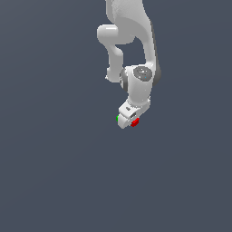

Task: Stack the red cube on top of the green cube.

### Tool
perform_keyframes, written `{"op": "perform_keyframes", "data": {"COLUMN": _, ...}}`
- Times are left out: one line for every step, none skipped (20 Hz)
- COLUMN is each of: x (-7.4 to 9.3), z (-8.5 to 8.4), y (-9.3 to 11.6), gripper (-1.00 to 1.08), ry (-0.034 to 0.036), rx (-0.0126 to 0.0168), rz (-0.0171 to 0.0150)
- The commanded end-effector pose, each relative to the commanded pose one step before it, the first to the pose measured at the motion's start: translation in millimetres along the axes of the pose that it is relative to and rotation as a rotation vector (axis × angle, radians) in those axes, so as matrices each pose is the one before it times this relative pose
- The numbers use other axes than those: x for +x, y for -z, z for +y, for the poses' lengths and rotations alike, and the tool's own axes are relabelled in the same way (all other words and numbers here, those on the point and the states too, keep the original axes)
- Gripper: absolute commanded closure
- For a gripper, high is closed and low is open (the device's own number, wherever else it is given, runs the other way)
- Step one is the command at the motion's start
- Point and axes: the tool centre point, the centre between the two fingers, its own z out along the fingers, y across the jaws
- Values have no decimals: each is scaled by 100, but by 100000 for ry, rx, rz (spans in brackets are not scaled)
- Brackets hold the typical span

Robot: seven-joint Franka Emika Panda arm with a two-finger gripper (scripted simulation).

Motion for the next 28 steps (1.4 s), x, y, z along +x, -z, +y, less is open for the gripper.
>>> {"op": "perform_keyframes", "data": {"x": -2022, "z": -79, "y": -634, "gripper": 108, "ry": -107, "rx": 2, "rz": 21}}
{"op": "perform_keyframes", "data": {"x": -768, "z": -42, "y": -247, "gripper": 108, "ry": 0, "rx": 0, "rz": 0}}
{"op": "perform_keyframes", "data": {"x": -737, "z": -38, "y": -238, "gripper": 108, "ry": 0, "rx": 0, "rz": 0}}
{"op": "perform_keyframes", "data": {"x": -704, "z": -35, "y": -228, "gripper": 108, "ry": 0, "rx": 0, "rz": 0}}
{"op": "perform_keyframes", "data": {"x": -670, "z": -31, "y": -218, "gripper": 108, "ry": 0, "rx": 0, "rz": 0}}
{"op": "perform_keyframes", "data": {"x": -634, "z": -28, "y": -207, "gripper": 108, "ry": 0, "rx": 0, "rz": 0}}
{"op": "perform_keyframes", "data": {"x": -596, "z": -24, "y": -196, "gripper": 108, "ry": 0, "rx": 0, "rz": 0}}
{"op": "perform_keyframes", "data": {"x": -557, "z": -19, "y": -184, "gripper": 108, "ry": 0, "rx": 0, "rz": 0}}
{"op": "perform_keyframes", "data": {"x": -517, "z": -15, "y": -172, "gripper": 108, "ry": 0, "rx": 0, "rz": 0}}
{"op": "perform_keyframes", "data": {"x": -475, "z": -11, "y": -159, "gripper": 108, "ry": 0, "rx": 0, "rz": 0}}
{"op": "perform_keyframes", "data": {"x": -432, "z": -7, "y": -146, "gripper": 108, "ry": 0, "rx": 0, "rz": 0}}
{"op": "perform_keyframes", "data": {"x": -387, "z": -4, "y": -132, "gripper": 108, "ry": 0, "rx": 0, "rz": 0}}
{"op": "perform_keyframes", "data": {"x": -340, "z": -1, "y": -117, "gripper": 108, "ry": 0, "rx": 0, "rz": 0}}
{"op": "perform_keyframes", "data": {"x": -291, "z": 1, "y": -101, "gripper": 108, "ry": 0, "rx": 0, "rz": 0}}
{"op": "perform_keyframes", "data": {"x": -241, "z": 2, "y": -84, "gripper": 108, "ry": 0, "rx": 0, "rz": 0}}
{"op": "perform_keyframes", "data": {"x": -189, "z": 2, "y": -66, "gripper": 108, "ry": 0, "rx": 0, "rz": 0}}
{"op": "perform_keyframes", "data": {"x": -136, "z": 2, "y": -48, "gripper": 108, "ry": 0, "rx": 0, "rz": 0}}
{"op": "perform_keyframes", "data": {"x": -64, "z": -17, "y": -49, "gripper": 108, "ry": 54, "rx": 32, "rz": -28}}
{"op": "perform_keyframes", "data": {"x": -27, "z": 1, "y": -10, "gripper": 108, "ry": 0, "rx": 0, "rz": 0}}
{"op": "perform_keyframes", "data": {"x": 0, "z": 0, "y": 0, "gripper": -92, "ry": 0, "rx": 0, "rz": 0}}
{"op": "perform_keyframes", "data": {"x": 0, "z": 0, "y": 0, "gripper": -92, "ry": 0, "rx": 0, "rz": 0}}
{"op": "perform_keyframes", "data": {"x": 0, "z": 0, "y": 0, "gripper": -92, "ry": 0, "rx": 0, "rz": 0}}
{"op": "perform_keyframes", "data": {"x": 0, "z": 0, "y": 0, "gripper": -92, "ry": 0, "rx": 0, "rz": 0}}
{"op": "perform_keyframes", "data": {"x": 0, "z": 0, "y": 0, "gripper": -92, "ry": 0, "rx": 0, "rz": 0}}
{"op": "perform_keyframes", "data": {"x": 0, "z": 0, "y": 0, "gripper": -92, "ry": 0, "rx": 0, "rz": 0}}
{"op": "perform_keyframes", "data": {"x": 0, "z": 0, "y": 0, "gripper": -92, "ry": 0, "rx": 0, "rz": 0}}
{"op": "perform_keyframes", "data": {"x": 0, "z": 0, "y": 0, "gripper": -92, "ry": 0, "rx": 0, "rz": 0}}
{"op": "perform_keyframes", "data": {"x": 0, "z": 0, "y": 0, "gripper": -92, "ry": 0, "rx": 0, "rz": 0}}
